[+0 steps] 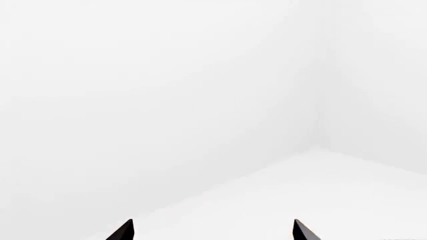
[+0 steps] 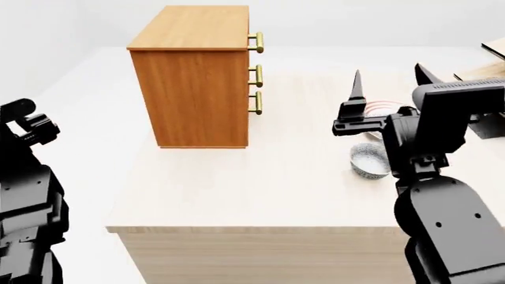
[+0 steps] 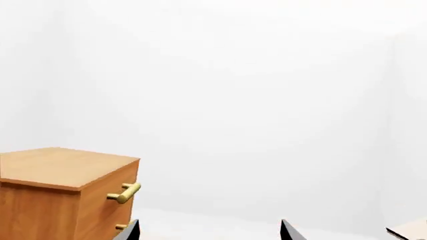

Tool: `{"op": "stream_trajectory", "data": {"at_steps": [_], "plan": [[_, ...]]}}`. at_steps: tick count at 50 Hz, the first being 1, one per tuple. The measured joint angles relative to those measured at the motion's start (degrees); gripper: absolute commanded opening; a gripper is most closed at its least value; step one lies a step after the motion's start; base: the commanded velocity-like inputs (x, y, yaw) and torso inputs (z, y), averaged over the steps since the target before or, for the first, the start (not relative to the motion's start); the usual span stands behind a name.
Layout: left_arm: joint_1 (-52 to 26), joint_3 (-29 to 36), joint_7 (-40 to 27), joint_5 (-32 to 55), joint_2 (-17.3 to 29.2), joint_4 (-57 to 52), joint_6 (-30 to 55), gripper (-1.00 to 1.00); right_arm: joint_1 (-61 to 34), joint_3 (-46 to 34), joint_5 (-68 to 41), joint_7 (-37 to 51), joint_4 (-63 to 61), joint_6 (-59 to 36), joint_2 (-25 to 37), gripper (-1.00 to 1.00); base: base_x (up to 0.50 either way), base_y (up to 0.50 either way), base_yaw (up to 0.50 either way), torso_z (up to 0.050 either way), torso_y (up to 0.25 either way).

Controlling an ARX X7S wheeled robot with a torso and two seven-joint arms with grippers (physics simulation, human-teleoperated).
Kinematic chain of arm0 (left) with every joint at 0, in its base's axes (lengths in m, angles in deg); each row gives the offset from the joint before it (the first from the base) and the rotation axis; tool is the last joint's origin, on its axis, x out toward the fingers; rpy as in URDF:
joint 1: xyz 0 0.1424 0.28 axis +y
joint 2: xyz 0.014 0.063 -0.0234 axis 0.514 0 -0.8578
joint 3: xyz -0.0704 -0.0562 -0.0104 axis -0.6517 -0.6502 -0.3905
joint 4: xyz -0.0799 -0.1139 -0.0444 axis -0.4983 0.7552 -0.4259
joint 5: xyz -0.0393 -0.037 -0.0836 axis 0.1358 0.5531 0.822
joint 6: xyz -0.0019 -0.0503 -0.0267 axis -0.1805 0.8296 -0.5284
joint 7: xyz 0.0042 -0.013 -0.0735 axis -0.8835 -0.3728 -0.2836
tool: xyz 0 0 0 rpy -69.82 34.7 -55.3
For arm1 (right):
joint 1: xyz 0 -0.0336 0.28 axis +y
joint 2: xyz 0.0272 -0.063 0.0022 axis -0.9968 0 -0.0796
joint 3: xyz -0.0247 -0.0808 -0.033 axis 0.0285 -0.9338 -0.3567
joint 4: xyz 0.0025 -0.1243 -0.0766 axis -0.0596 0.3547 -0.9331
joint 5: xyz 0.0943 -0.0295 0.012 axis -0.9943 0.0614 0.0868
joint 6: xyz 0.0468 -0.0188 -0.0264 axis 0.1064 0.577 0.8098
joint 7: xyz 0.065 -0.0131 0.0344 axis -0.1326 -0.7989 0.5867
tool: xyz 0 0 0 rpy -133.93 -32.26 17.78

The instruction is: Open the top drawer of the cabinet and put the bowl in it.

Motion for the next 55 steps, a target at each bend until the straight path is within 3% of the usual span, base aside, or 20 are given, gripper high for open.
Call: {"op": "stream_trajectory", "data": {"at_steps": [9, 18, 34, 55], "plan": [[-5.4, -0.9, 0.2, -0.9, 0.8, 7.1, 1.7, 1.0, -22.8, -3.5, 1.9, -4.5, 21.8, 0.8, -0.4, 1.0, 0.0, 0.0, 0.0, 0.0, 0.0], [-7.5, -0.4, -0.6, -1.7, 1.4, 10.0, 3.8, 1.0, -34.6, -5.1, 3.6, -6.3, 42.9, 6.9, -2.7, 1.0, 0.0, 0.0, 0.0, 0.0, 0.0], [-9.2, -0.7, -0.6, -1.6, 2.4, 11.6, 5.6, 1.0, -38.1, -4.1, 3.2, -6.6, 62.2, 11.7, -4.4, 1.0, 0.0, 0.0, 0.0, 0.0, 0.0], [-9.7, -1.2, -0.3, -1.7, 3.1, 12.0, 6.7, 1.0, -37.9, -4.4, 3.1, -6.6, 66.8, 10.3, -4.2, 1.0, 0.0, 0.0, 0.0, 0.0, 0.0]]}}
